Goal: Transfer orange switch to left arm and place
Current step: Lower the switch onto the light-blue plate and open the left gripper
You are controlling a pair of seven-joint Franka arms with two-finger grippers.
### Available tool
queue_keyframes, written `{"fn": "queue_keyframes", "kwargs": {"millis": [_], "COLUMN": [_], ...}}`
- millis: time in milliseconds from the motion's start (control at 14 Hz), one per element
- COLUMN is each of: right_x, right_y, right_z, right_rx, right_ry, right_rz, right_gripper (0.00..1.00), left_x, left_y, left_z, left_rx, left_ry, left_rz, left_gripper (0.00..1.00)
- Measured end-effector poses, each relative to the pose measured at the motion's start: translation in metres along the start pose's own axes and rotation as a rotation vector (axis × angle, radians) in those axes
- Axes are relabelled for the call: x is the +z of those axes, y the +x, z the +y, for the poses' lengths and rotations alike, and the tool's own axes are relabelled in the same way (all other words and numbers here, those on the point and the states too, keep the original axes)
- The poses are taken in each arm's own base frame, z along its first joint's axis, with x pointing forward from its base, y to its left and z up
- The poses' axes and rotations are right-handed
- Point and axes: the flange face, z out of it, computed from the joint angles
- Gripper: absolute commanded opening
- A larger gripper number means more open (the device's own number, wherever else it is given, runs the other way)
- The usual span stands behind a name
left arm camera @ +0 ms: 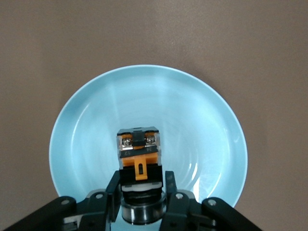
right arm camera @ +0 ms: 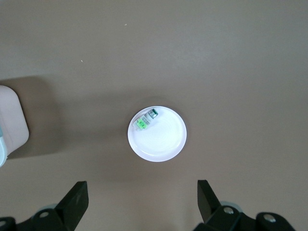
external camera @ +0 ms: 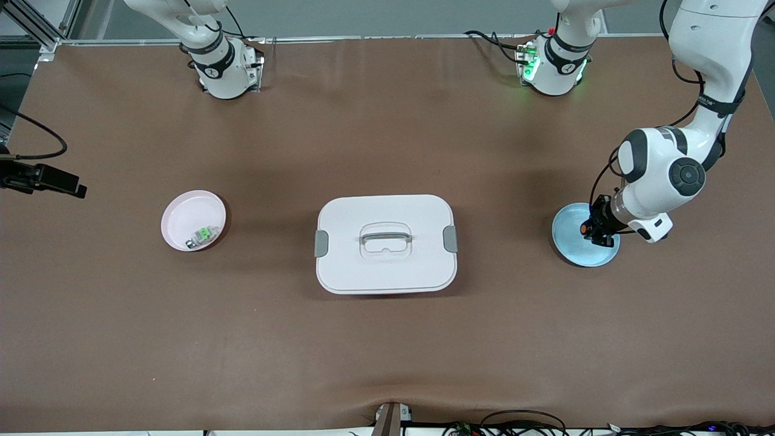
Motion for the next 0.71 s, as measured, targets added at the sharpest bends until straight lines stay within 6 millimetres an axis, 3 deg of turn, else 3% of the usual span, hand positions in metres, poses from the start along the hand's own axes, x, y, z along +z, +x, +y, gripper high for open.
{"fn": "queue_keyframes", "kwargs": {"millis": [357,500,571,643,714], "right_x": [-0.004,-0.007,-0.008,-0.01,-0.012], "right_y": [-0.019,-0.019,-0.018,-0.019,-0.02], "right_z": [0.002,0.006,0.009,0.011,0.012], "right_rx": [0.001,0.009,0.015,0.018,0.019], "right_ry": [0.016,0.016,0.017,0.017,0.017], "right_rz": [0.05,0.065,0.071,0.074,0.078], "right_gripper": [1.0,1.0,1.0,1.0,1.0], "left_x": [0.013,0.014,0.014,0.015,0.016], "left_y": [0.0,0.0,0.0,0.0,0.0], "left_z": [0.0,0.0,-0.001,-0.001,-0.001], "left_rx": [-0.001,-0.001,-0.001,-0.001,0.0], "left_ry": [-0.002,-0.001,-0.001,0.001,0.002], "left_rz": [-0.005,-0.006,-0.006,-0.006,-0.006], "left_gripper": [0.0,0.09,0.19,0.45,0.99]}}
